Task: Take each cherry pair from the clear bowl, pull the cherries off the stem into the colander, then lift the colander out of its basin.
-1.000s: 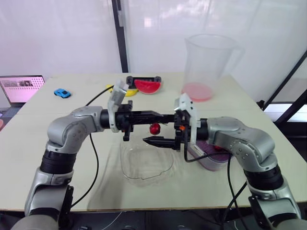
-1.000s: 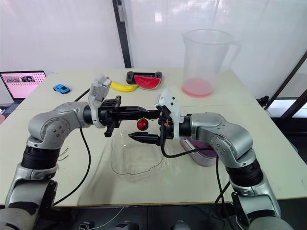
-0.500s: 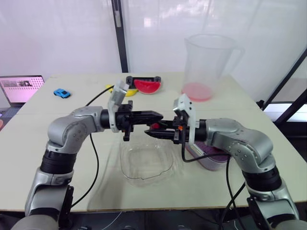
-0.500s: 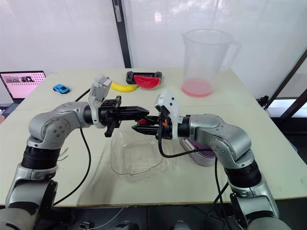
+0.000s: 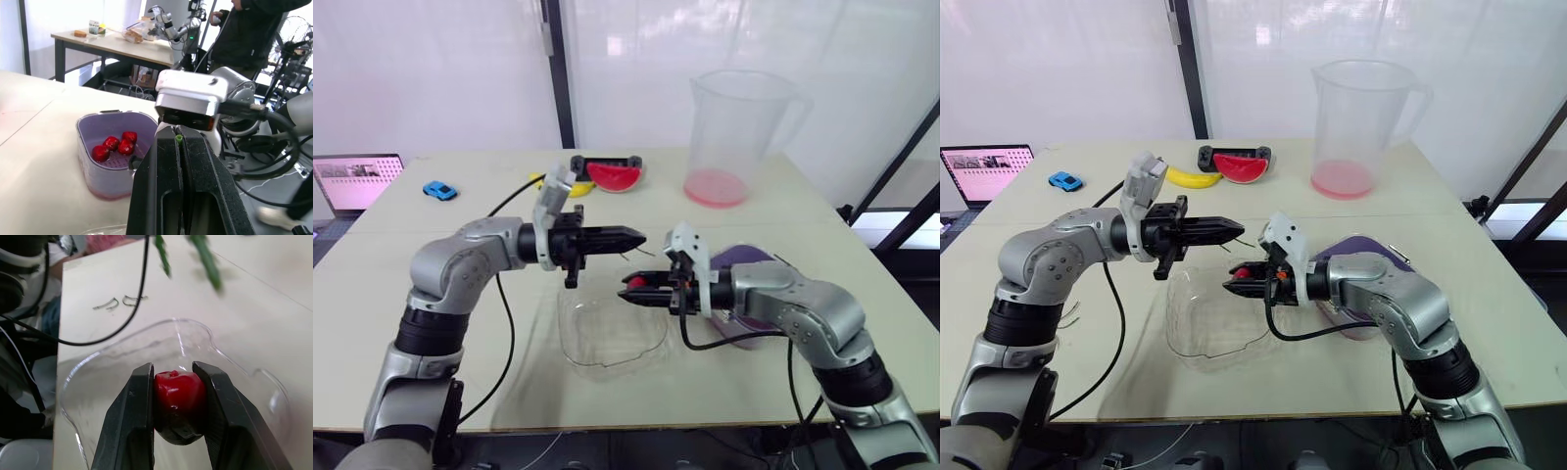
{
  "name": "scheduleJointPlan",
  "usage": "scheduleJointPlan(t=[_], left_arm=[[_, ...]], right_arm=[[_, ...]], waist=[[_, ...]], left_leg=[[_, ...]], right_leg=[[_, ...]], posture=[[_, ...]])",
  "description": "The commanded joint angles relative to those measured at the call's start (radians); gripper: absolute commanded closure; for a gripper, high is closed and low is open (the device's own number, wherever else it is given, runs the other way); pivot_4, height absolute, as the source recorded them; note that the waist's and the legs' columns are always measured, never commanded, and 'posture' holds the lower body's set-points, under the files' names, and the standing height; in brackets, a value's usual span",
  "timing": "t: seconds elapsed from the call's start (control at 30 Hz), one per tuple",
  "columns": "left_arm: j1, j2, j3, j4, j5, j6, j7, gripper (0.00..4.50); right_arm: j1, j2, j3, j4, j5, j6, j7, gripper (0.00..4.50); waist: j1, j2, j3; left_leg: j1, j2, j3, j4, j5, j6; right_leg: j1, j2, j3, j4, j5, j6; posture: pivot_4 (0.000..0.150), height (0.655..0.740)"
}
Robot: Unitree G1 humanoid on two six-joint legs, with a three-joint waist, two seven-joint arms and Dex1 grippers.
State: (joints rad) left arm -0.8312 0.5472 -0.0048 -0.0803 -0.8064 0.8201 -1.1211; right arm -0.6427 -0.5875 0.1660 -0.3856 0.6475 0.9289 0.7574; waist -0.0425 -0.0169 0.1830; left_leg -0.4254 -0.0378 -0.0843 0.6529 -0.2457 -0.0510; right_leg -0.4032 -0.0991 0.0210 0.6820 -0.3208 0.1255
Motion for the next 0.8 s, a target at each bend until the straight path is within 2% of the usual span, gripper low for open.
scheduleJointPlan(t=[0.03, 0.07, 0.17, 0.27, 0.37, 0.5, 0.73, 0.8], left_arm=[[-0.010, 0.015, 0.030, -0.017, -0.008, -0.011, -0.005, 4.50], [-0.009, 0.017, 0.032, -0.017, -0.008, -0.011, -0.005, 4.50], [0.013, 0.027, 0.049, -0.017, -0.005, -0.018, 0.008, 4.50], [0.057, 0.029, 0.089, -0.042, -0.016, -0.013, 0.058, 4.50], [0.113, 0.042, 0.117, -0.082, -0.026, -0.002, 0.087, 4.50], [0.169, 0.048, 0.137, -0.128, -0.034, 0.001, 0.134, 4.50], [0.201, 0.057, 0.153, -0.169, -0.058, 0.010, 0.174, 4.50], [0.203, 0.064, 0.154, -0.170, -0.062, 0.012, 0.176, 4.50]], right_arm=[[-0.036, -0.033, -0.084, -0.037, 0.029, 0.005, 0.011, 3.30], [-0.045, -0.038, -0.101, -0.039, 0.043, 0.013, 0.011, 3.30], [-0.069, -0.172, -0.170, 0.011, 0.001, -0.003, 0.055, 3.30], [-0.044, -0.304, -0.165, 0.125, -0.106, -0.091, 0.102, 3.30], [-0.010, -0.361, -0.138, 0.206, -0.184, -0.176, 0.135, 3.30], [0.048, -0.346, -0.095, 0.279, -0.259, -0.260, 0.152, 3.30], [0.119, -0.347, -0.093, 0.286, -0.284, -0.267, 0.196, 3.30], [0.119, -0.347, -0.121, 0.284, -0.265, -0.252, 0.205, 2.65]], waist=[[0.000, 0.000, 0.000], [0.000, 0.000, 0.000], [0.005, 0.000, 0.000], [0.007, 0.000, 0.000], [0.004, 0.000, 0.000], [-0.001, 0.000, 0.000], [0.008, 0.000, 0.000], [0.007, 0.000, 0.000]], left_leg=[[0.000, 0.000, 0.000, 0.000, 0.000, 0.000], [0.000, 0.000, 0.000, 0.000, 0.000, 0.000], [0.000, 0.000, 0.000, 0.000, 0.000, 0.001], [0.000, 0.000, 0.000, 0.000, -0.003, 0.004], [0.001, 0.000, 0.001, 0.000, -0.003, 0.006], [0.001, 0.000, 0.002, -0.001, -0.003, 0.006], [0.000, 0.000, 0.002, 0.000, -0.003, 0.005], [0.000, 0.000, 0.002, 0.000, -0.003, 0.005]], right_leg=[[0.000, 0.000, 0.000, 0.000, 0.000, 0.000], [0.000, 0.000, 0.000, 0.000, 0.000, 0.000], [0.000, 0.000, 0.000, 0.000, 0.000, 0.000], [0.001, 0.000, 0.000, -0.001, 0.000, 0.000], [0.001, 0.000, 0.000, -0.001, 0.000, 0.000], [0.000, 0.000, 0.001, -0.001, 0.000, 0.000], [0.000, -0.001, 0.001, -0.001, 0.000, 0.000], [0.000, 0.000, 0.001, -0.001, 0.000, 0.000]], posture=[[0.150, 0.7400], [0.150, 0.7400], [0.150, 0.7400], [0.150, 0.7400], [0.150, 0.7400], [0.150, 0.7400], [0.150, 0.7400], [0.150, 0.7400]])
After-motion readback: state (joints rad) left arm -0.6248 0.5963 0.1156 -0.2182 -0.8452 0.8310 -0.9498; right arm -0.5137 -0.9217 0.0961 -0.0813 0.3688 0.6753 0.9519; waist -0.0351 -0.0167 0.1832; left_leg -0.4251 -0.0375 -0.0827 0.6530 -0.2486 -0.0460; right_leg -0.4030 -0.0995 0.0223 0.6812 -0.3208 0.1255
